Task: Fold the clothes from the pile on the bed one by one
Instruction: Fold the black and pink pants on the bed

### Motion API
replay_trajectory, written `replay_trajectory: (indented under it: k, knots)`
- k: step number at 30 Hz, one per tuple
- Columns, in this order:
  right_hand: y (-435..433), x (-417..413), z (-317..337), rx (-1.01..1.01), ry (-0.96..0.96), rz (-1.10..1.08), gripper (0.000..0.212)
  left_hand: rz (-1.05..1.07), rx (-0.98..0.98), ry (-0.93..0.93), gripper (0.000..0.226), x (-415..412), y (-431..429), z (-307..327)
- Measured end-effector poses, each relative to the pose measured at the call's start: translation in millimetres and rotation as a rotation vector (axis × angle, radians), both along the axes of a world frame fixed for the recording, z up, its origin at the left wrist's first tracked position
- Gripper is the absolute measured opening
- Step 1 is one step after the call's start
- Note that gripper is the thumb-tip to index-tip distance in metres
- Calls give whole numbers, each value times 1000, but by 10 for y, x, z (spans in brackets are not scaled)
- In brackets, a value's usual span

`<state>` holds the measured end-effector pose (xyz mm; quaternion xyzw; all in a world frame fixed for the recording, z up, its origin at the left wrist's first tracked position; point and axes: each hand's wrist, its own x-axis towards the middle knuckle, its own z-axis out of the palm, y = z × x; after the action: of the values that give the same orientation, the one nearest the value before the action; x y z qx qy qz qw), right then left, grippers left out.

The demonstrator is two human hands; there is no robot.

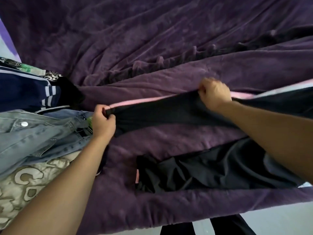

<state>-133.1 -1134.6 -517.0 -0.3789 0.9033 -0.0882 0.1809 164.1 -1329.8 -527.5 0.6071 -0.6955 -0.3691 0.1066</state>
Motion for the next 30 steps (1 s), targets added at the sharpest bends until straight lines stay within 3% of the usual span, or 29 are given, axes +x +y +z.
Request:
replay_trajectory:
  k: [4,6,9,12,14,16,18,20,24,26,28,30]
  knots:
    - [-349,-105,94,-12,-10,-20,31,187,23,-105,32,-171,-129,-62]
    - [-202,75,81,15,-45,8,32,153,119,-171,28,-103,20,-125]
    - [304,534,-52,189,-173,108,30,-123,432,-330,32,108,571,-199]
    - [797,1002,-188,468,-330,295,45,-674,531,-526,59,357,1147,-265]
    - [1023,1208,-275,557,-412,329,54,-993,406,-650,46,448,1357,-252]
    - [1140,1295,-329,608,-440,305,41,-1060,377,-627,21,491,1358,-234]
    - [1178,1307,-329,579,-441,248,29,-869,508,-432,29,582,1240,-195]
    - [1121,1256,-260,440,-390,160,24,-474,631,-247,37,649,1056,-118]
    - [871,1141,-110,148,-114,71,33,148,631,-74,20,744,828,-12]
    - [862,1148,-70,100,-59,29,35,268,707,-43,33,757,898,-7]
    - [1002,1210,-86,109,-86,35,32,228,754,6,40,718,1089,2]
    - [1257,1294,-161,205,-137,95,33,136,718,-62,64,707,1324,-128]
